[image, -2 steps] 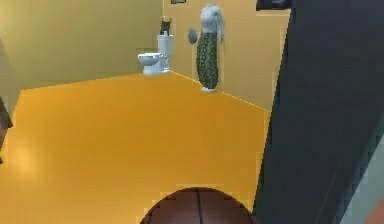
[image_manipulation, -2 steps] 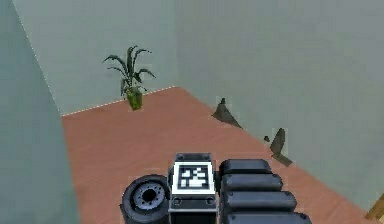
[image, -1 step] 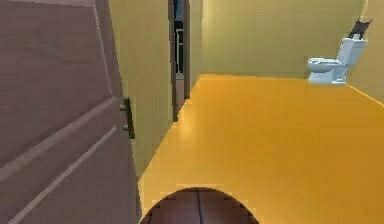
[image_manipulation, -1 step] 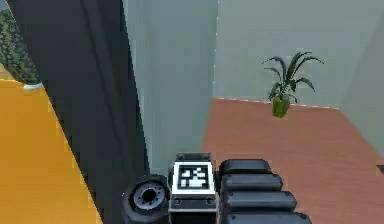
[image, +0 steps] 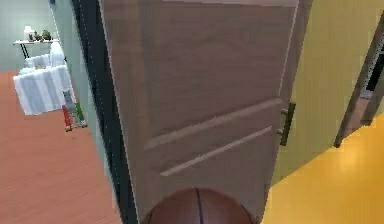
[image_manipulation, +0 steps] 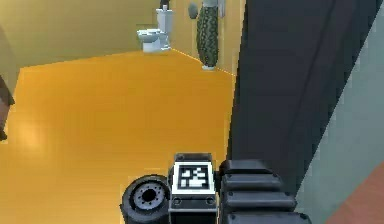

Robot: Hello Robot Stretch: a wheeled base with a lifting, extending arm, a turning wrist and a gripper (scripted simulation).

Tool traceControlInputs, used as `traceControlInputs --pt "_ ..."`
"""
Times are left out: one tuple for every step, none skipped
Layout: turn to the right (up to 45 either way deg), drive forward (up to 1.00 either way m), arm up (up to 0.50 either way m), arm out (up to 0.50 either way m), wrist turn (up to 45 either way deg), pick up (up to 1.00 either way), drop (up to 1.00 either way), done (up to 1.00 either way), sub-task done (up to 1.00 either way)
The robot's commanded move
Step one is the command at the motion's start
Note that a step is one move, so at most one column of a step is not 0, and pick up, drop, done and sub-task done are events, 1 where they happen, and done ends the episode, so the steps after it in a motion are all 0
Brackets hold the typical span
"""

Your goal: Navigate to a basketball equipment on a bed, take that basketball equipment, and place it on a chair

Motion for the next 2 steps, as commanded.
traceControlInputs --pt "-33.0 0.0 0.0 0.0 0.0 0.0 0.0 0.0 0.0" --pt "0.0 0.05 0.0 0.0 0.0 0.0 0.0 0.0 0.0"
